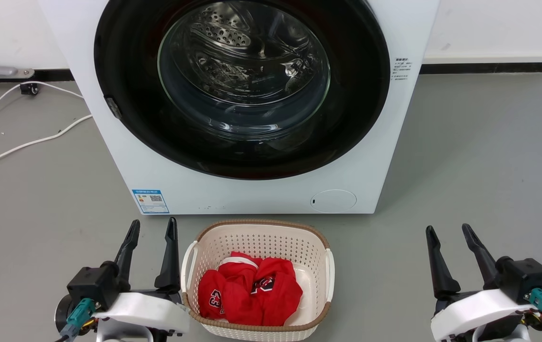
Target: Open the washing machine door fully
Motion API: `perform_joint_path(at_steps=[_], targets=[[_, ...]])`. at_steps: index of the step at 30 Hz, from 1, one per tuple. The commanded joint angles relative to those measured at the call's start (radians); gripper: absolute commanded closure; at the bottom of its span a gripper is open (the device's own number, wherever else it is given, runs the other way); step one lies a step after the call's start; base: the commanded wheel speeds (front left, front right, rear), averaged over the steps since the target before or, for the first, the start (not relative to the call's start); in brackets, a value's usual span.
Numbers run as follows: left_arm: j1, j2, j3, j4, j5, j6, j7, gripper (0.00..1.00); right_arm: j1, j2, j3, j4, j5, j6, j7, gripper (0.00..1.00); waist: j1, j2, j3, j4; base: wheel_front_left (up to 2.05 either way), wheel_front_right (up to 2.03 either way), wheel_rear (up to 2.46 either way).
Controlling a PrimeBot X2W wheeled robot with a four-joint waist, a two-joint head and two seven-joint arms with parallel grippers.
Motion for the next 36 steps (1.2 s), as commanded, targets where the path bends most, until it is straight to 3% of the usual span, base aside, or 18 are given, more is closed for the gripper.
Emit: perform_joint_path(at_steps=[1,27,36], targets=[[0.003,0.0,-0.002,-0.009,0.029,0.005,-0.01,0.0,0.009,0.002,0.003,-0.011,-0.029,0.0,-0.01,0.0,-0.0001,0.0,0.0,0.0,0.0,0.0,0.0],[0.015,0.0,-0.011,-0.002,0.198,0.028,-0.058,0.0,0.017,0.004,0.01,0.005,-0.165,0.0,-0.038,0.0,-0.0001,0.0,-0.004,-0.002,0.0,0.0,0.0],[0.015,0.0,-0.009,0.007,0.178,0.03,-0.057,0.0,0.013,0.004,0.007,0.016,-0.142,0.0,-0.04,0.0,-0.0001,0.0,-0.005,-0.001,0.0,0.0,0.0]])
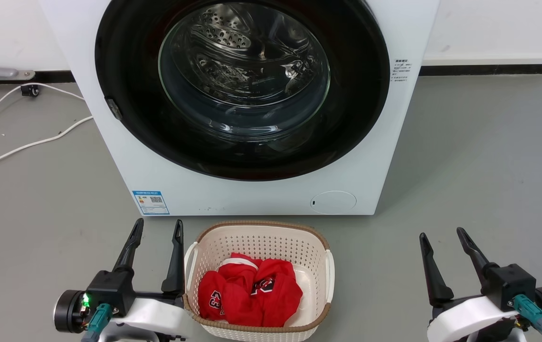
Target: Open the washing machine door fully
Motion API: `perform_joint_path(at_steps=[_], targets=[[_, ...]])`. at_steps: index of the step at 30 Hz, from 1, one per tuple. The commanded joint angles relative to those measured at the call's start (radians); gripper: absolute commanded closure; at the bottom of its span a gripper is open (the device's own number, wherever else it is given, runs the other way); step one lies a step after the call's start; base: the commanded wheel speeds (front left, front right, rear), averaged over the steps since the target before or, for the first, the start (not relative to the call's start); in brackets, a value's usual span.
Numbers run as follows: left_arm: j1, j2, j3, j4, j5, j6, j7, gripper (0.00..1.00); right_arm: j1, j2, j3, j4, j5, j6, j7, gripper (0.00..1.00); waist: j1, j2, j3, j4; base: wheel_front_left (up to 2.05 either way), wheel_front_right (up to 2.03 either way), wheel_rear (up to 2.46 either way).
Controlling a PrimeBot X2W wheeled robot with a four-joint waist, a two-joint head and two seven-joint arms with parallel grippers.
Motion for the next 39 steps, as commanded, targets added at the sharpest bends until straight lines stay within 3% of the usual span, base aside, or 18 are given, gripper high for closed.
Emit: perform_joint_path(at_steps=[1,2,3,4,5,10,14,22,28,33,39], targets=[[0.009,0.0,0.0,0.003,-0.006,0.005,-0.003,0.0,0.003,0.003,-0.001,0.003,0.01,0.0,-0.004,0.0,0.0,-0.0001,0.0,0.0,0.0,0.0,0.0],[0.009,0.0,0.0,0.004,-0.005,0.005,-0.003,0.0,0.003,0.003,-0.002,0.005,0.019,0.0,-0.002,0.02,0.0,-0.0001,0.0,0.0,0.0,0.0,0.0],[0.008,0.0,0.0,0.005,-0.005,0.004,-0.003,0.0,0.002,0.003,-0.001,0.007,0.025,0.0,0.0,0.59,0.0,-0.0001,0.0,0.001,0.0,0.0,0.0],[0.008,0.0,0.001,0.006,-0.006,0.004,-0.003,0.0,0.001,0.003,-0.001,0.009,0.028,0.0,0.0,0.83,0.0,-0.0001,0.0,0.001,0.0,0.0,0.0],[0.008,0.0,0.001,0.007,-0.006,0.003,-0.003,0.0,0.0,0.003,0.001,0.011,0.034,0.0,0.001,1.0,0.0,-0.0001,0.0,0.001,0.0,0.0,0.0],[0.007,0.0,0.003,0.008,-0.009,0.003,-0.003,0.0,-0.002,0.003,0.008,0.017,0.113,0.0,-0.015,1.0,0.0,-0.0001,0.0,0.0,0.0,0.0,0.0],[0.008,0.0,0.004,0.009,-0.01,0.002,-0.003,0.0,-0.011,0.003,0.036,0.029,0.456,0.0,-0.058,1.0,0.0,-0.0001,-0.001,-0.001,0.0,0.0,0.0],[0.0,0.0,0.006,0.002,-0.013,0.004,-0.003,0.0,-0.053,0.002,0.029,0.02,1.035,0.0,-0.088,1.0,0.0,-0.0001,0.011,-0.005,0.0,0.0,0.0],[-0.022,0.0,0.014,-0.012,-0.015,0.013,-0.003,0.0,-0.136,0.002,-0.031,0.038,1.372,0.0,-0.089,1.0,0.0,-0.0001,0.042,-0.012,0.0,0.0,0.0],[-0.043,0.0,0.019,-0.02,-0.018,0.013,-0.003,0.0,-0.26,-0.001,-0.071,0.077,1.46,0.0,-0.088,1.0,0.0,-0.0001,0.074,-0.011,0.0,0.0,0.0],[-0.075,0.0,0.024,-0.037,-0.024,0.01,-0.003,0.0,-0.464,-0.074,-0.111,0.17,1.504,0.0,-0.02,1.0,0.0,-0.0001,0.131,-0.002,0.0,0.0,0.0]])
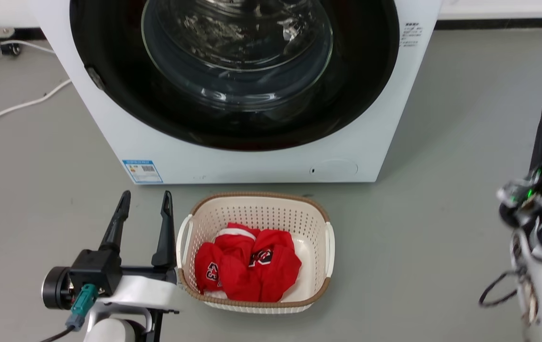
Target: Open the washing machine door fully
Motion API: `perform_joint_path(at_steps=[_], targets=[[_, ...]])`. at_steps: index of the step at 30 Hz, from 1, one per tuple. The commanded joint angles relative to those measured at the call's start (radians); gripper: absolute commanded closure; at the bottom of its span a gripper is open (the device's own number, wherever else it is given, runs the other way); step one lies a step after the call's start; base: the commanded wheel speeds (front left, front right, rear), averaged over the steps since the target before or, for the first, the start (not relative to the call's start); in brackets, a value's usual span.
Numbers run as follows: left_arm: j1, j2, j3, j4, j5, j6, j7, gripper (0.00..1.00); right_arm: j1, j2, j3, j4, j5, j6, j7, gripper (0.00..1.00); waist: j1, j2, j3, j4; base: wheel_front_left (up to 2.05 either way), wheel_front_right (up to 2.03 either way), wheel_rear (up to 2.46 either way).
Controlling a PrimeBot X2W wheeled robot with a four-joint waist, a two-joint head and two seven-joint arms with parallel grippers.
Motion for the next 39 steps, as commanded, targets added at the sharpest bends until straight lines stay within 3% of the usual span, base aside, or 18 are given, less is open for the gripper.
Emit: perform_joint_path(at_steps=[1,10,16,27,39], targets=[[-0.022,0.0,0.005,-0.009,-0.002,0.001,-0.003,0.0,-0.078,-0.034,0.001,0.04,0.001,0.0,0.031,1.0,0.0,0.0,0.034,0.007,0.0,0.0,0.0],[-0.068,0.0,0.019,-0.037,-0.009,-0.011,-0.003,0.0,-0.384,-0.147,0.058,0.227,-0.021,0.0,0.208,1.0,0.0,0.0,0.121,0.02,0.0,0.0,0.0],[-0.109,0.0,0.034,-0.056,0.009,-0.02,-0.003,0.0,-0.594,-0.175,0.136,0.349,-0.06,0.0,0.367,1.0,0.0,0.0,0.186,0.018,0.0,0.0,0.0],[-0.169,0.0,0.049,-0.076,0.021,-0.037,-0.003,0.0,-0.878,-0.136,0.24,0.595,-0.155,0.0,0.58,1.0,0.0,0.0,0.261,0.017,0.0,0.0,0.0],[-0.203,0.0,0.052,-0.092,0.027,-0.047,-0.003,0.0,-1.077,-0.102,0.26,0.789,-0.251,0.0,0.606,1.0,0.0,0.0,0.331,0.031,0.0,0.0,0.0]])
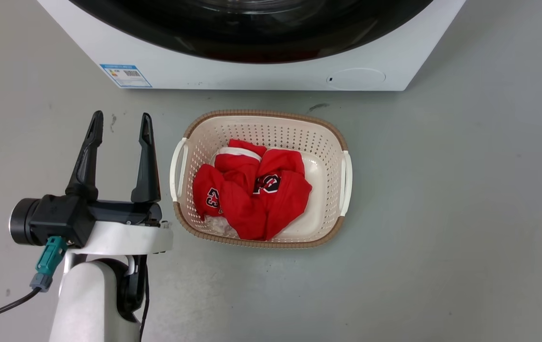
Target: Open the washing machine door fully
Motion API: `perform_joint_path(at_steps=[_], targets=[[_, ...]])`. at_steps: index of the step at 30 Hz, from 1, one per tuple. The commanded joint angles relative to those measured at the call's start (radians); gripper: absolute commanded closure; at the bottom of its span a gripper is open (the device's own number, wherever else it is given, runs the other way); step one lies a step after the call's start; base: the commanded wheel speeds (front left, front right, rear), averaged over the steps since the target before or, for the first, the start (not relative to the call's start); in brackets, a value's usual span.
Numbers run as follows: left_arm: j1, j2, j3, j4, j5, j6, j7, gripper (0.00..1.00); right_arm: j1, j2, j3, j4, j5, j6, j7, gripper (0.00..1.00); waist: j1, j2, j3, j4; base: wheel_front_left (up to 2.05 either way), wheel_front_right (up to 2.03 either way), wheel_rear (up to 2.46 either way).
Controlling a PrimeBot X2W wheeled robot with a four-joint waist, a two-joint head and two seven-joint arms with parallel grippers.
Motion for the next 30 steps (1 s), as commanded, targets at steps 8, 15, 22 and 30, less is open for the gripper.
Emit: perform_joint_path(at_steps=[8,15,22,30], targets=[[-0.034,0.0,-0.003,-0.003,0.005,-0.006,-0.003,0.0,-0.119,0.025,-0.009,0.089,-0.033,0.0,-0.001,1.0,-0.0001,0.0,0.042,0.015,0.0,0.0,0.0],[-0.044,0.0,-0.013,0.004,-0.002,-0.006,-0.003,0.0,-0.173,0.047,0.003,0.136,-0.04,0.0,0.089,1.0,-0.0001,0.0,0.057,0.022,0.0,0.0,0.0],[-0.048,0.0,-0.014,0.01,-0.007,-0.007,-0.003,0.0,-0.16,0.046,0.005,0.122,-0.029,0.0,0.213,1.0,-0.0001,0.0,0.057,0.021,0.0,0.0,0.0],[-0.046,0.0,-0.019,0.02,-0.012,-0.002,-0.003,0.0,-0.114,0.053,-0.004,0.082,-0.003,0.0,0.335,1.0,-0.0001,0.0,0.033,0.016,0.0,0.0,0.0]])
